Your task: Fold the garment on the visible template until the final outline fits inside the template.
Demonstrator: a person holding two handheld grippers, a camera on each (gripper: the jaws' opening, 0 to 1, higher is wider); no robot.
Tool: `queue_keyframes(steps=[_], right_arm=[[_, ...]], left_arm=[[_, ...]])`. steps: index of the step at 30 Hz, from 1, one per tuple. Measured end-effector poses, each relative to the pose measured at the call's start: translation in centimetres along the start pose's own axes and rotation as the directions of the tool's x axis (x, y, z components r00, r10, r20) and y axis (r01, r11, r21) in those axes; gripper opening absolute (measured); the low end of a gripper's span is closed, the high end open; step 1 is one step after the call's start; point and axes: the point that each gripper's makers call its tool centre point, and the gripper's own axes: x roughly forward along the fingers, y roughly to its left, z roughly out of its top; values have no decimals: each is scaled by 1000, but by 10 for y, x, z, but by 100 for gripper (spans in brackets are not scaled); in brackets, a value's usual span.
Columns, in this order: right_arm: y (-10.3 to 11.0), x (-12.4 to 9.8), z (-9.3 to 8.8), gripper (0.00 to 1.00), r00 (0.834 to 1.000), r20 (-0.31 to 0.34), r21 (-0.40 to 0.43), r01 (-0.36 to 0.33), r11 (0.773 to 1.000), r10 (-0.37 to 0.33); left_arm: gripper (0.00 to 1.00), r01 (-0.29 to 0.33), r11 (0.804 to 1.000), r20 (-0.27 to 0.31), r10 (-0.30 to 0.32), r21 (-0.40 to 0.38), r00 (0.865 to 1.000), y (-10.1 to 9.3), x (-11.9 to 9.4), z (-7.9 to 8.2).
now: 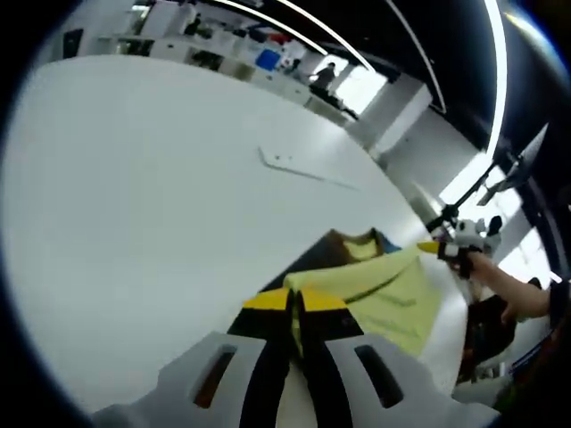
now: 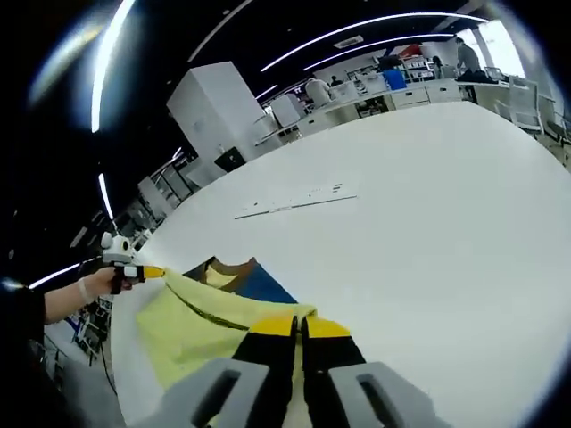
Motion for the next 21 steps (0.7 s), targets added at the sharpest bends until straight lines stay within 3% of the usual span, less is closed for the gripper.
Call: queue_keyframes(steps=[2, 8, 12, 21], right_arm=[[-1, 1, -2, 0, 1000, -8, 4, -1, 1000, 1], [-9, 7, -9, 0, 999, -28, -14, 16, 1000, -16], [-15, 11, -13, 0, 999, -42, -31, 25, 999, -26], [-21, 15, -10, 0, 999, -37, -46, 22, 999, -24]], left_arm=[[0, -3, 1000, -4, 3, -4, 1000, 3, 3, 1], [0, -23, 1000, -22, 23, 18, 999, -20, 2, -19], [0, -32, 999, -30, 33, 22, 999, -13, 4, -18], [0, -37, 999, -17, 37, 30, 999, -23, 3, -19]])
